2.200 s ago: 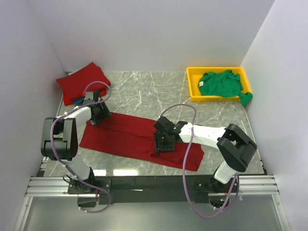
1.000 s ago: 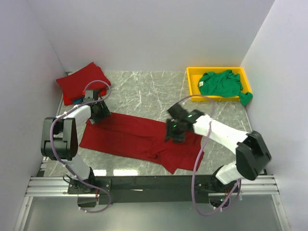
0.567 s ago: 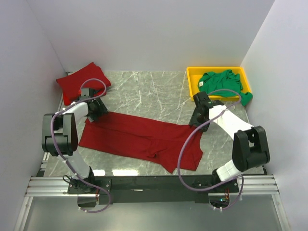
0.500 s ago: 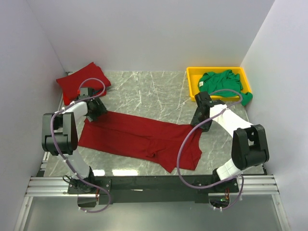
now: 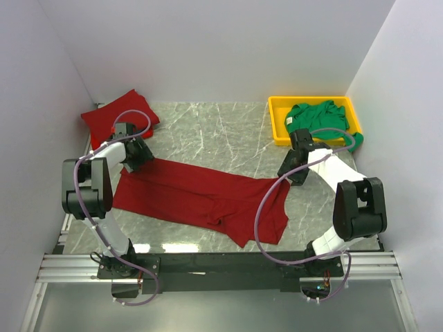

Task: Fold and stack the t-shirts
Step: Fold the tshirt

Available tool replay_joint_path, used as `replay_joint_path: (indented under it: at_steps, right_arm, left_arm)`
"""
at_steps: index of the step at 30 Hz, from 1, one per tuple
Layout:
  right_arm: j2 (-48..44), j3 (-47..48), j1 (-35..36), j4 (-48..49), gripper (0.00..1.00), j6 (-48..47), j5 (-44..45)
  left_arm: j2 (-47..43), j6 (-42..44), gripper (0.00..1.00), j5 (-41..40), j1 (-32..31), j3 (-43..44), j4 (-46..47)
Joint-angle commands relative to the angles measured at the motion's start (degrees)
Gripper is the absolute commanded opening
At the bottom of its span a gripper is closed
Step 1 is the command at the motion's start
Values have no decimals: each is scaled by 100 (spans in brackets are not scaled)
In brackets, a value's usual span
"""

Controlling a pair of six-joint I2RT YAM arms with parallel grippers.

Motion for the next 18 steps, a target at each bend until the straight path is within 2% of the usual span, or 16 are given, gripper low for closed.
replay_joint_path:
  at_steps: [1,8,12,15,16,18]
  right_arm:
    - [48,114,-50,283,57,-55,-270]
    - [391,105,-58,248,54,-117,-270]
    - [540,157,-85,143,40,-134,-165]
    - [637,166,-155,160,19,-99,-112]
    - [663,175,-172,152,9,-90,-112]
    - [734,201,-216,187,4,-90,-129]
  left_arm:
    - [64,-25,71,-10,21,160,-164]
    - [126,-166,71,-18,20,309,-199]
    - [257,-183,71,-18,64,371,-216]
    - [345,-227,71,-18,161,345,-199]
    - [363,-236,71,-18,178,336,-181]
    - [407,-236,71,-18,231,283,-120]
